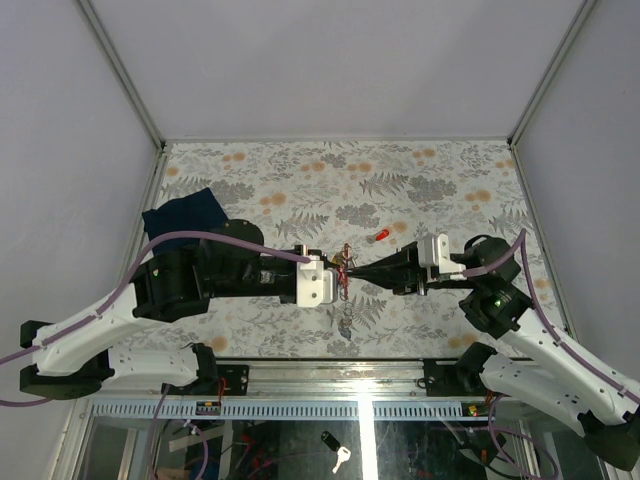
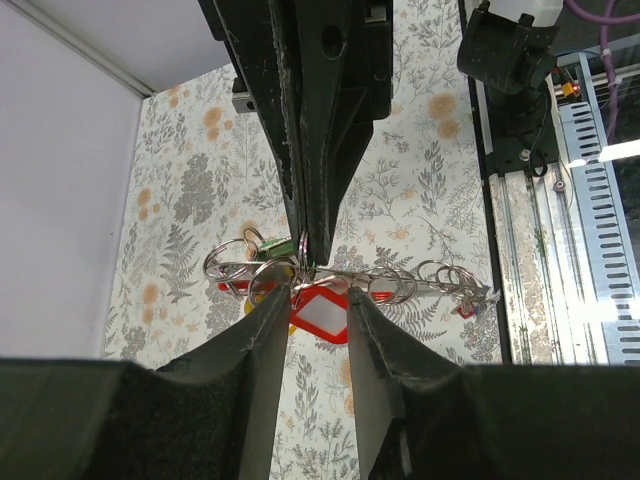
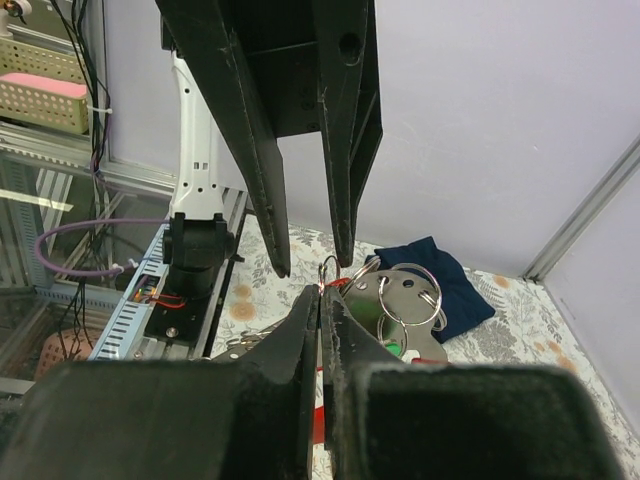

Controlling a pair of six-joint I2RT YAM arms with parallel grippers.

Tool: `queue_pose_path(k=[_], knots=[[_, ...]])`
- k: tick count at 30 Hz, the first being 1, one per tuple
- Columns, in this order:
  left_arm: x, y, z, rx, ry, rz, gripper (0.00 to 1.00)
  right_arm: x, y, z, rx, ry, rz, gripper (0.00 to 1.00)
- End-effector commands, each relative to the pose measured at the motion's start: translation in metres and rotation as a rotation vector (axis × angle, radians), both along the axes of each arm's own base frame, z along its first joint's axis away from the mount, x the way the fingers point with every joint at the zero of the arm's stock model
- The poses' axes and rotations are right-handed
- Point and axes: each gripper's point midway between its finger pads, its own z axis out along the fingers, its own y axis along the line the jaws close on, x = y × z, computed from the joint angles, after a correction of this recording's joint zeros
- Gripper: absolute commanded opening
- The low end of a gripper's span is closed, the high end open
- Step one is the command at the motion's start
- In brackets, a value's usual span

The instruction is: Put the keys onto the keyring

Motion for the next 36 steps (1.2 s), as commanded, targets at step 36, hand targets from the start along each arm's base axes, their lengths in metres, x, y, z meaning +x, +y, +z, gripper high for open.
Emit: queue_pose_path(k=[36], knots=[[0.007, -0.004, 0.006, -0.024, -0.011, 0.024, 0.00, -0.019, -0.019, 0.066, 0.216, -0.116, 0.001, 0.00]])
